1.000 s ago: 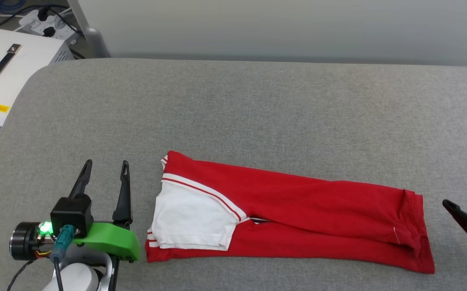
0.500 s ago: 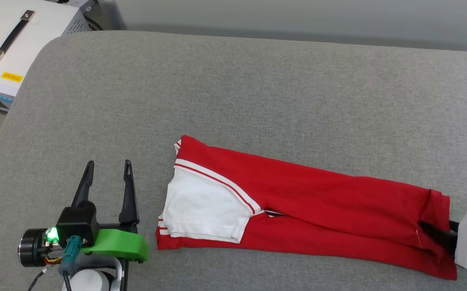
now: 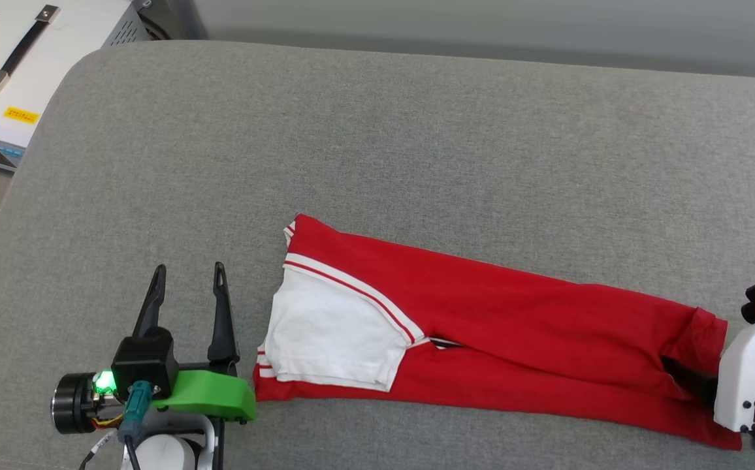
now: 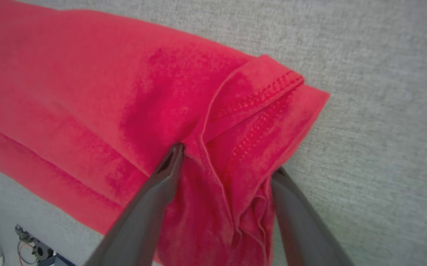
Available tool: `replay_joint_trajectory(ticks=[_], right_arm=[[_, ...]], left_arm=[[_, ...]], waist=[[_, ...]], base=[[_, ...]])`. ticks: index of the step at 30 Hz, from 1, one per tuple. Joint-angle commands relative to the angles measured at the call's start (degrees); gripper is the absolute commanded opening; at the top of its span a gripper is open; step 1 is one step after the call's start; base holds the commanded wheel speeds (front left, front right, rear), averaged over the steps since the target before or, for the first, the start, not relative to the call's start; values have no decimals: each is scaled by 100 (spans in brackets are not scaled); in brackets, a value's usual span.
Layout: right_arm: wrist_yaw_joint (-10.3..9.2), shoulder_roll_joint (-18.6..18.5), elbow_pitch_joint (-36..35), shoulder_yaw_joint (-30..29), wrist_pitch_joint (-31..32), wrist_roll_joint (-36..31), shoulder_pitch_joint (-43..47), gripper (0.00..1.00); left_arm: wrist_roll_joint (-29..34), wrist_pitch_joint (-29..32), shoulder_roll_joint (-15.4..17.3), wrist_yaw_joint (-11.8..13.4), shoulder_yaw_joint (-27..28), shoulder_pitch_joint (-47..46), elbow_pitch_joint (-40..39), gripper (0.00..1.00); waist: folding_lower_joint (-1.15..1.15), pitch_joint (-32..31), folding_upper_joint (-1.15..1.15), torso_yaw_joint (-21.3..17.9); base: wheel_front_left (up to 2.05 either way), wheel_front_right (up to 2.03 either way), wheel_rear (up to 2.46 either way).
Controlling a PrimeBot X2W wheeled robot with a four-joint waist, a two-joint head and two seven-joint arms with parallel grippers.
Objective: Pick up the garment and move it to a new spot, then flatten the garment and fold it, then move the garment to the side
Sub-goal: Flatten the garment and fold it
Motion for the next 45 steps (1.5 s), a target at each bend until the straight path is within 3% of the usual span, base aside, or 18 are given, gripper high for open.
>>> replay_joint_trajectory(ticks=[1,2,3,4,11,18,29,38,45], right_arm=[[46,366,163,404,63,107,156,100],[46,348,186,469,23,116,131,40],[46,330,202,506,-40,113,107,15],[46,306,227,540,-116,122,78,0],[46,81,250,584,-593,214,-48,0],[46,-376,370,248,-894,310,-85,0],[46,-964,751,-290,-814,27,-50,0],[46,-951,-117,-459,-640,170,233,0],[46,-655,-1151,-248,-323,155,216,0]], left_arm=[[81,-34,-73,-64,65,112,12,100],[120,-34,-107,-102,103,118,18,100],[148,-34,-132,-131,134,122,21,100],[190,-34,-159,-166,169,126,17,100],[441,-34,-258,-344,267,231,36,100],[543,-34,-329,-503,334,332,28,100],[677,-34,-376,-643,378,395,32,100],[727,-34,-395,-731,364,453,68,100],[776,-34,-425,-780,291,403,73,100]], waist=[[0,-13,0,-10],[0,-21,0,-13],[0,-27,0,-16],[0,-37,0,-18],[0,-208,0,-57],[0,-353,0,-116],[0,-450,0,-185],[0,-537,0,-218],[0,-505,0,-213]], base=[[0,0,0],[0,0,0],[0,0,0],[0,0,0],[0,0,0],[0,0,0],[0,0,0],[0,0,0],[0,0,0]])
